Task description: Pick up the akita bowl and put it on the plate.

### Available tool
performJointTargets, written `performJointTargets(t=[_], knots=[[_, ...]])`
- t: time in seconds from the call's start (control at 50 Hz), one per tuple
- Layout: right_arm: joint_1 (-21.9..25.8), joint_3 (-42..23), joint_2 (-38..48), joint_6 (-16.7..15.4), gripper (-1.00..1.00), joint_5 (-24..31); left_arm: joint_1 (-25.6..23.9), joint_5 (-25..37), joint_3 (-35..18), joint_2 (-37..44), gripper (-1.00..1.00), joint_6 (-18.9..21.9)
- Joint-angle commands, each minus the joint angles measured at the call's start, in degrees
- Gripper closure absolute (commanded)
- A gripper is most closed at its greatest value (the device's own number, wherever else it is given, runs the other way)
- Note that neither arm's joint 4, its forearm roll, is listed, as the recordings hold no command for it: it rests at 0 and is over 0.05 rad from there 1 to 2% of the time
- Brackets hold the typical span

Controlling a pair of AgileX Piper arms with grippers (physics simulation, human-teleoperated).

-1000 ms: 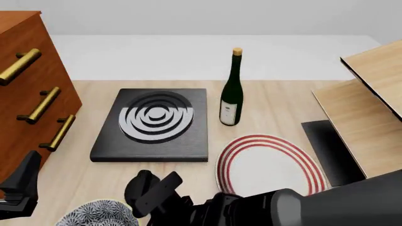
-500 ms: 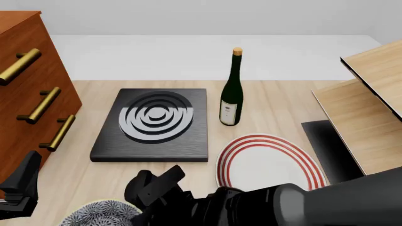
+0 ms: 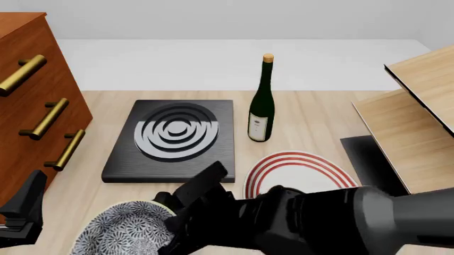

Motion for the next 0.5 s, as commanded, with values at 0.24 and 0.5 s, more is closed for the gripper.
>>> performJointTargets(t=[0.24,0.5], knots=[[-7.1,2.9,-12.7,-2.0,1.00,5.1,0.0,0.0,0.0,0.0,-1.00,0.0],[-14.4,4.6,-18.3,-3.7,1.00,8.2,0.0,0.0,0.0,0.0,-1.00,0.0]])
